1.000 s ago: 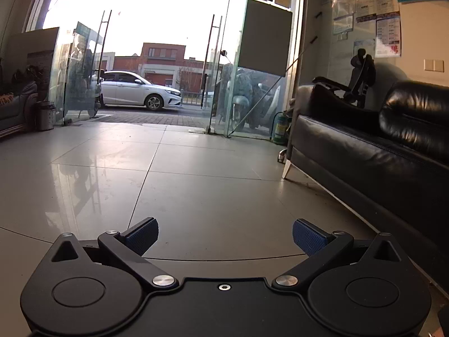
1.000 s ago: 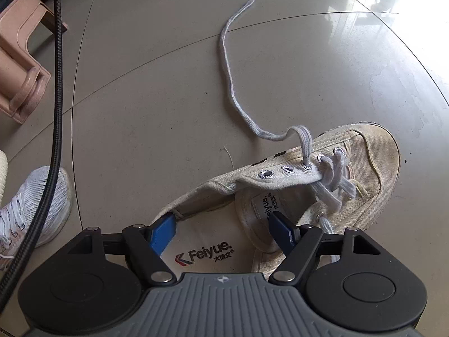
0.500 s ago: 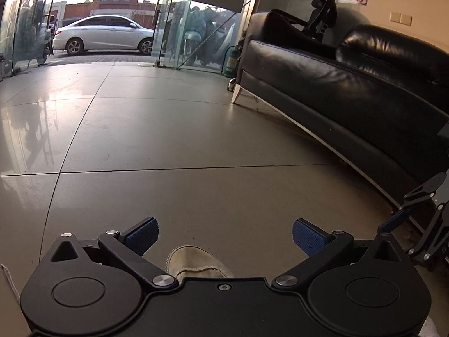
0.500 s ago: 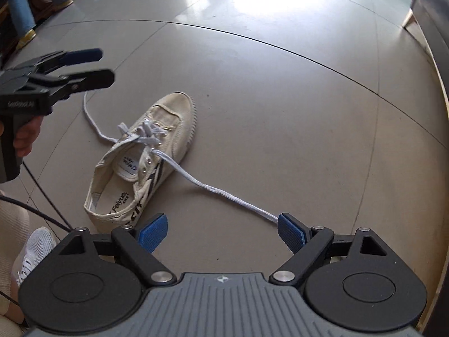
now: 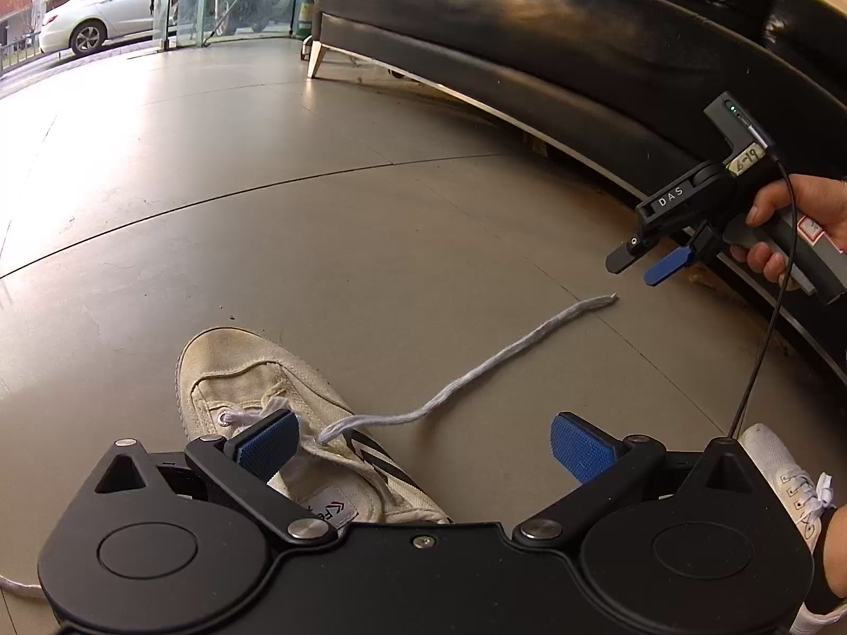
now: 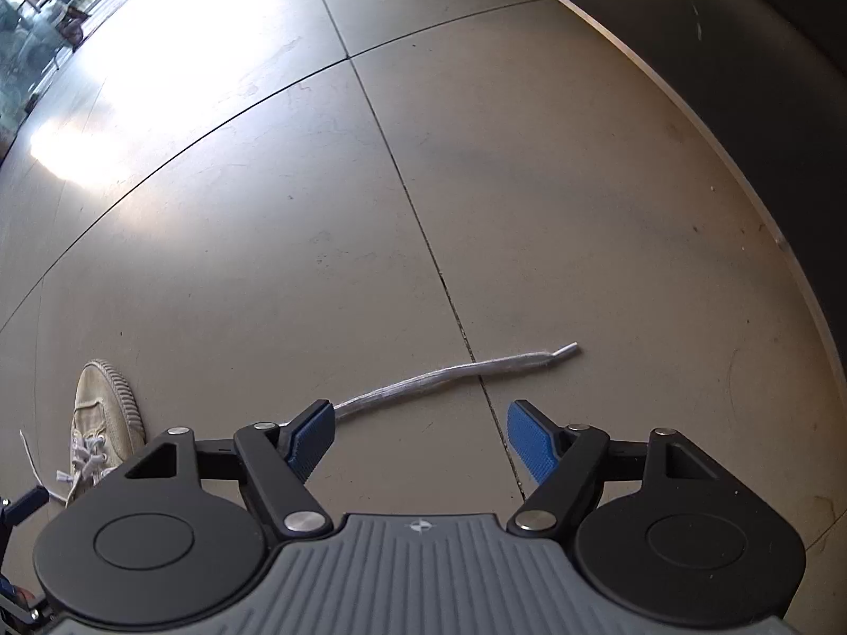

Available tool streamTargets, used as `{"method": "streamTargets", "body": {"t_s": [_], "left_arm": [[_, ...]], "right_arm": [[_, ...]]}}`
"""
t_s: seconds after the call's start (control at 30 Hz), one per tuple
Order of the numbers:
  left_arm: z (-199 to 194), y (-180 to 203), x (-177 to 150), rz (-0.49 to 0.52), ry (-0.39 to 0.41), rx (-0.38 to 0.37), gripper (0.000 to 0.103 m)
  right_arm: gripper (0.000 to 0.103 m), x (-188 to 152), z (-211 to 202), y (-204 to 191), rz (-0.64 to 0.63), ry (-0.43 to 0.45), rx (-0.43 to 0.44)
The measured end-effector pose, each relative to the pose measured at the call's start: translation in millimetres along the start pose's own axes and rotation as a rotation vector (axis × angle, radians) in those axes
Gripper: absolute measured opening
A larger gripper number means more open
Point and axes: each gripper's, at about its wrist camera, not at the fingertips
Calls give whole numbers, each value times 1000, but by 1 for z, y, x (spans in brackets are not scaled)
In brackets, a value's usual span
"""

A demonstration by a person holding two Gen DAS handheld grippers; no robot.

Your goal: Lace up shoes with both hands

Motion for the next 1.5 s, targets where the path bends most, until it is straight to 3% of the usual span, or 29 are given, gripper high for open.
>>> {"method": "streamTargets", "body": {"t_s": [0.2, 0.47, 0.6, 0.67, 0.77, 0.93, 1.17, 1.33, 1.4, 1.43, 1.5], "left_arm": [[15, -2, -9, -48, -46, -6, 101], [6, 0, -23, -4, -40, -16, 101], [3, 0, -27, 4, -45, -18, 101], [1, -1, -29, 1, -46, -21, 101], [-1, 0, -31, 3, -51, -21, 101], [-5, 2, -33, 3, -54, -13, 101], [-8, 5, -34, -5, -53, 2, 101], [-11, 8, -39, -2, -52, 17, 101], [-14, 9, -44, 4, -50, 19, 101], [-15, 9, -45, 1, -49, 22, 101], [-17, 8, -46, -4, -44, 28, 100]], "right_arm": [[69, 15, 16, 39, 240, -13, 44], [50, 34, 35, 43, 253, -26, -40], [39, 37, 42, 35, 192, -19, -98], [29, 38, 44, 30, 156, -18, -113], [24, 39, 49, 17, 64, -11, -137], [22, 26, 60, -21, -289, 17, -256], [22, 16, 64, -17, -306, 54, -307], [23, 31, 60, -8, -290, 76, -311], [16, 31, 59, -3, -320, 74, -299], [6, 32, 59, -2, -342, 68, -288], [3, 26, 57, -5, -385, 65, -248]]}}
Point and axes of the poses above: each gripper's, at about its wrist camera, not at the fingertips, and z roughly the way its jaws point, y to its right, x to its top, and after that the axes turned 12 degrees about -y, right-handed
